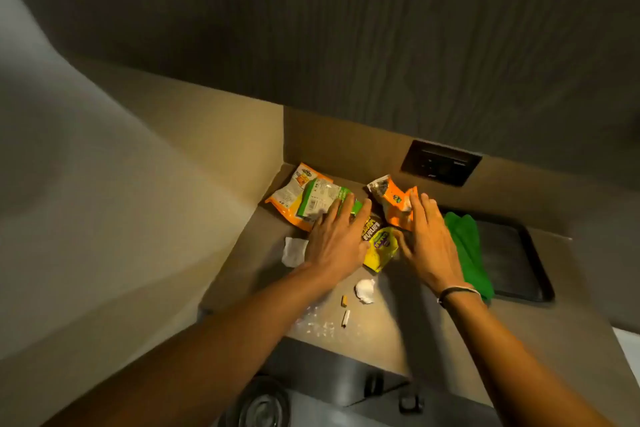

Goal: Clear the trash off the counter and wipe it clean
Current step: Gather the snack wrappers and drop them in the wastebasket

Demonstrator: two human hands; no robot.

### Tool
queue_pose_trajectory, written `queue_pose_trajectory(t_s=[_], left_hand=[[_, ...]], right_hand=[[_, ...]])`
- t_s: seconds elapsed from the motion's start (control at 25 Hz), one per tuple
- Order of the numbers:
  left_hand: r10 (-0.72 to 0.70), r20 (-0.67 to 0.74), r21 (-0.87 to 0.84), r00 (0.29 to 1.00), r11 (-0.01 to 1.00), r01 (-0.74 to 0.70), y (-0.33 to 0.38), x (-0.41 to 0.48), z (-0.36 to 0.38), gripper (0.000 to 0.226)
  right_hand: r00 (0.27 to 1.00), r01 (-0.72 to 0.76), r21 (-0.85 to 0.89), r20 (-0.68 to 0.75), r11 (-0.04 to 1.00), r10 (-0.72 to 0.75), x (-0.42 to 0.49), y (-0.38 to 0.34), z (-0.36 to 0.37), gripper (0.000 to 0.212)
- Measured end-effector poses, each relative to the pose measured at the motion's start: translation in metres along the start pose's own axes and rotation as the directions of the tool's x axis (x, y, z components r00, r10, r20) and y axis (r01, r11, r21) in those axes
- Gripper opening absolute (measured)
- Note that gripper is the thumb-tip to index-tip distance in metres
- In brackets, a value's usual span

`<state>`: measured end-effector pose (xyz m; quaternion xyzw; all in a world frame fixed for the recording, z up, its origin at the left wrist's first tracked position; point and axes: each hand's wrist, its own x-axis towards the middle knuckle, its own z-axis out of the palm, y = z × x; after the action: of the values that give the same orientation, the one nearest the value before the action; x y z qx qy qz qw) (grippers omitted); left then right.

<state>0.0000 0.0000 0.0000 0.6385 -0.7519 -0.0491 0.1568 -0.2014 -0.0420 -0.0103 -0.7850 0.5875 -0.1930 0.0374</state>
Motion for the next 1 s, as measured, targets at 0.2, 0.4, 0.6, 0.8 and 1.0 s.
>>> queue_pose_trajectory(t_s=[0.2,0.4,0.6,0.8,1.0], left_hand=[[-0.284,0.094,0.079,0.954,0.958,0.277,-0.007,0.053,0.04,0.065],[-0.309,-0.037,-0.011,0.95,0.951,0.309,-0.015,0.062,0.062,0.043],[-0.373,-0.111,-0.395,0.921,0.867,0.304,-0.013,0.058,0.045,0.035],[-0.541,-0.13,-0.718,0.831,0.629,0.297,-0.011,0.01,0.01,0.038],[-0.717,-0.106,-0.911,0.689,0.348,0.222,-0.033,-0.108,-0.024,0.033]], right_hand=[[0.978,-0.12,0.029,0.177,0.992,0.113,0.068,0.027,0.031,0.091],[0.991,0.031,-0.088,0.132,0.996,-0.019,0.079,0.029,0.065,0.06],[0.994,0.027,-0.001,-0.103,1.0,-0.027,0.077,0.028,0.071,0.019],[0.906,0.125,0.333,-0.422,0.935,0.029,0.042,0.0,0.023,0.035],[0.859,0.328,0.44,-0.507,0.836,-0.07,-0.068,-0.072,-0.015,0.031]])
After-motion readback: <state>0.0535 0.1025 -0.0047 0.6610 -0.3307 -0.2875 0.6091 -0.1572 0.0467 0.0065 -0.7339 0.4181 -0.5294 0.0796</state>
